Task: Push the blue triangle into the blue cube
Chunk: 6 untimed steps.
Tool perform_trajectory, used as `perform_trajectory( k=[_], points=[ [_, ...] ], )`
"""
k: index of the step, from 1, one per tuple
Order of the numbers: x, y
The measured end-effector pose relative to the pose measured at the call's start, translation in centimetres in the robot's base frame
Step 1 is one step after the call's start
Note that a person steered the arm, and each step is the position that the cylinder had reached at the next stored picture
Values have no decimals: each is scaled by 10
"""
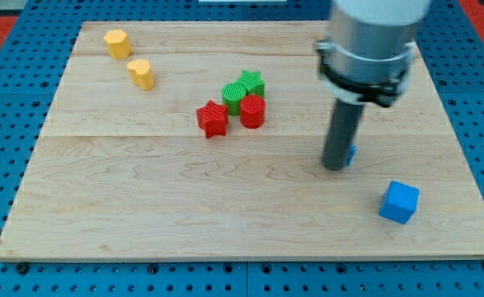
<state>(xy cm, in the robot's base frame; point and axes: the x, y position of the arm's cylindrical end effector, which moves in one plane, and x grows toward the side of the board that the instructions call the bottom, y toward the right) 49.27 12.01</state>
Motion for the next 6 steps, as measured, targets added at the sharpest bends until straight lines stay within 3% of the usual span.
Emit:
perform_trajectory(
  k=[1,2,3,5,6],
  points=[
    [-30,-42],
    [-47,-15],
    [-26,34],
    [-8,65],
    [-23,47]
  ],
)
